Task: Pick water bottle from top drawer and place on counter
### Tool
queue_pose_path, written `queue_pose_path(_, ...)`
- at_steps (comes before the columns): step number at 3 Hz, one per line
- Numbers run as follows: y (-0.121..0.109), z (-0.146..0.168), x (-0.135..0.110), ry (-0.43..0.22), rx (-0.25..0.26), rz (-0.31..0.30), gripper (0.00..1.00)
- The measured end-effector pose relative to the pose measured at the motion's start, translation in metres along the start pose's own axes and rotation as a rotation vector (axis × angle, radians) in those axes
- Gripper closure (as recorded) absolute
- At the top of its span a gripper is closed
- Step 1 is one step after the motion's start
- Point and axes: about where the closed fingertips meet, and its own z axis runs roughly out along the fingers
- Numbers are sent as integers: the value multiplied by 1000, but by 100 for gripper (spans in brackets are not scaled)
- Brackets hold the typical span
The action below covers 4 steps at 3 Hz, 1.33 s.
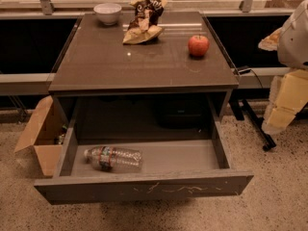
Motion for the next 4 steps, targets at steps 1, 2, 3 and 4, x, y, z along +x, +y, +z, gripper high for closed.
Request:
queue_pose_path(1, 0, 0, 0, 0, 0, 0, 0)
queue_pose_path(2, -3, 7, -9, -33, -3, -1, 0)
queue_pose_path(3, -7, 40, -44, -95, -43, -42, 0)
queue_pose_path(4, -4, 73, -76, -158, -76, -62, 0)
